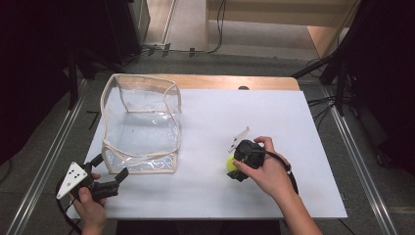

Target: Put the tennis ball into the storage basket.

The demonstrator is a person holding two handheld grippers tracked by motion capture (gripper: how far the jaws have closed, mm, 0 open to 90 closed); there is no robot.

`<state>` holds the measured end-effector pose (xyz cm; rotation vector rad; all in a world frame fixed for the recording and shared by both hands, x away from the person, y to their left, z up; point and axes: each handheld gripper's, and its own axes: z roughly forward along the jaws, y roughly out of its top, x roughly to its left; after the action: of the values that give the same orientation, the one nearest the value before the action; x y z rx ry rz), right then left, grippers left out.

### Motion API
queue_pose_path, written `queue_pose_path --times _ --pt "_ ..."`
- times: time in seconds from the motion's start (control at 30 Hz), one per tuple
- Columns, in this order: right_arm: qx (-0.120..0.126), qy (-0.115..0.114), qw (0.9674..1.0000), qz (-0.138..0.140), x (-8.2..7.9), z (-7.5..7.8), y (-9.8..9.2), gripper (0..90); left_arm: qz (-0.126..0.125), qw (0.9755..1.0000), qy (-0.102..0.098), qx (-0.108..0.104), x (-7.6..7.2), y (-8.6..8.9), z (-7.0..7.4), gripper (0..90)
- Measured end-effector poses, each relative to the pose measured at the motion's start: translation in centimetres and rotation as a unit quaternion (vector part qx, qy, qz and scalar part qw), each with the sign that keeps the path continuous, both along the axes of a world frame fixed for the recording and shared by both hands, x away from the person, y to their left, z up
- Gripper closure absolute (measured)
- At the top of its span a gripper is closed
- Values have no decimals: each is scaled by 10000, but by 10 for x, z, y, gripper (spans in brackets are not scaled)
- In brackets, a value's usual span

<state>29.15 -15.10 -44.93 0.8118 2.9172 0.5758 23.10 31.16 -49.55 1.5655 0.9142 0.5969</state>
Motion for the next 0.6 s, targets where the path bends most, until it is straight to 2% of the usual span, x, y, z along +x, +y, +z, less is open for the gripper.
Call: queue_pose_path --times 0.33,0.43,0.6 --pt "89 129 9997 193 6 9 10 231 -1 10000 4 -5 0 0 0 0" --pt "44 36 9998 189 8 12 13 232 -2 10000 4 -13 0 1 0 0" --pt "164 -30 9995 259 9 17 16 232 -7 10000 1 -20 0 1 0 0"
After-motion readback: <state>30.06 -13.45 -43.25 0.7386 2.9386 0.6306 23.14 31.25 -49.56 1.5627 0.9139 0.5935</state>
